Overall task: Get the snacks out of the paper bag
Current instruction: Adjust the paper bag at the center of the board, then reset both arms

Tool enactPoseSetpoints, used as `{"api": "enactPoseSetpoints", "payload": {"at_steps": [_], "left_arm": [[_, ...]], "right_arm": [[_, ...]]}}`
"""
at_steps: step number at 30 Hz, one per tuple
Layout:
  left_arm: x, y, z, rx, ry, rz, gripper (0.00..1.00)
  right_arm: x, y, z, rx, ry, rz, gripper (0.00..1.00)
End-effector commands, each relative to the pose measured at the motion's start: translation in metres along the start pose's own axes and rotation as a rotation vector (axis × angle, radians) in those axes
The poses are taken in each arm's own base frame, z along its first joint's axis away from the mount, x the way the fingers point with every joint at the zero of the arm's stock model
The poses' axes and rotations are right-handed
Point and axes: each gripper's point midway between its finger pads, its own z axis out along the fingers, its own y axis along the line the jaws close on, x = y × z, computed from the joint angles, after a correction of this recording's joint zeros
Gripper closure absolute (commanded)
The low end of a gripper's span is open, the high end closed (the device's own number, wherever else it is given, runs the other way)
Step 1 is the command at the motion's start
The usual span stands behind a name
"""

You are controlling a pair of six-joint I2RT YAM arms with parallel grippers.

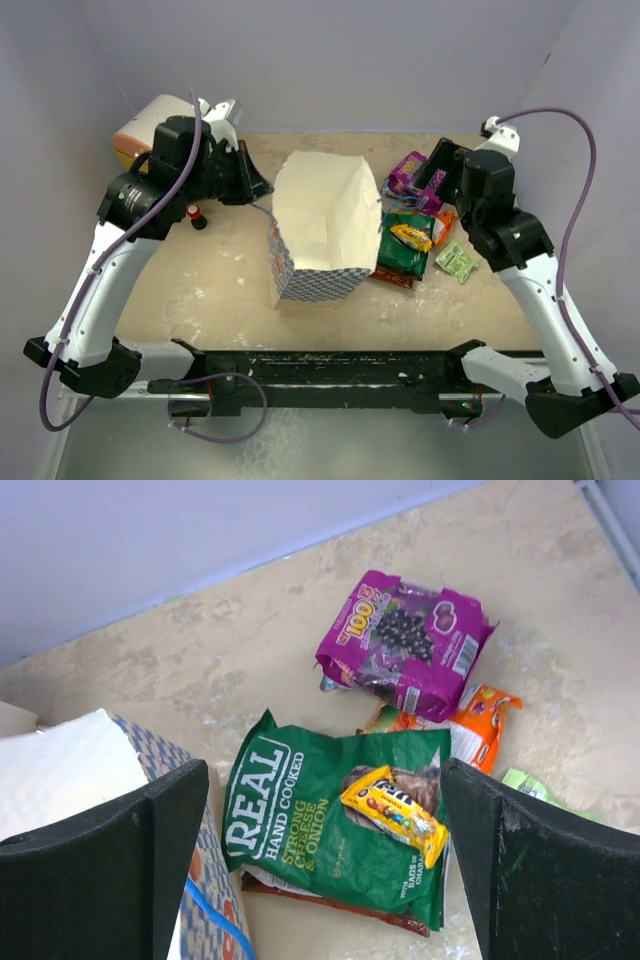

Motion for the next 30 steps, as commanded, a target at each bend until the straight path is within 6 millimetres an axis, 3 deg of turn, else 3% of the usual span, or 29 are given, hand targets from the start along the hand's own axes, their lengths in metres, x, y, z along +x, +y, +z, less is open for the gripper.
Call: {"api": "enactPoseSetpoints", "payload": {"at_steps": [1, 6, 9, 16, 18, 23, 30], "left_arm": [[0.021, 0.049, -0.002, -0.191, -0.012, -0.040, 1.00], [0.046, 0.105, -0.010, -0.378, 0.028, -0.076, 1.00], [0.046, 0.122, -0.022, -0.438, 0.027, -0.089, 0.89], [0.029, 0.104, -0.031, -0.382, -0.001, -0.086, 0.63], [0.022, 0.099, -0.036, -0.374, -0.016, -0.093, 0.48], [-0.001, 0.085, -0.061, -0.370, -0.093, -0.088, 0.00], [-0.050, 0.056, -0.113, -0.300, -0.325, 0.035, 0.01]], "right_arm": [[-0.013, -0.003, -0.008, 0.035, 0.049, -0.116, 0.00], [-0.029, 0.011, -0.019, -0.054, 0.017, -0.116, 0.00], [-0.039, 0.023, -0.028, -0.124, 0.001, -0.127, 0.00], [-0.064, 0.030, -0.034, -0.126, -0.006, -0.176, 0.00], [-0.071, 0.032, -0.035, -0.124, -0.019, -0.171, 0.00], [-0.082, 0.035, -0.048, -0.155, -0.037, -0.154, 0.00], [-0.098, 0.034, -0.079, -0.225, -0.118, -0.119, 0.00]]}}
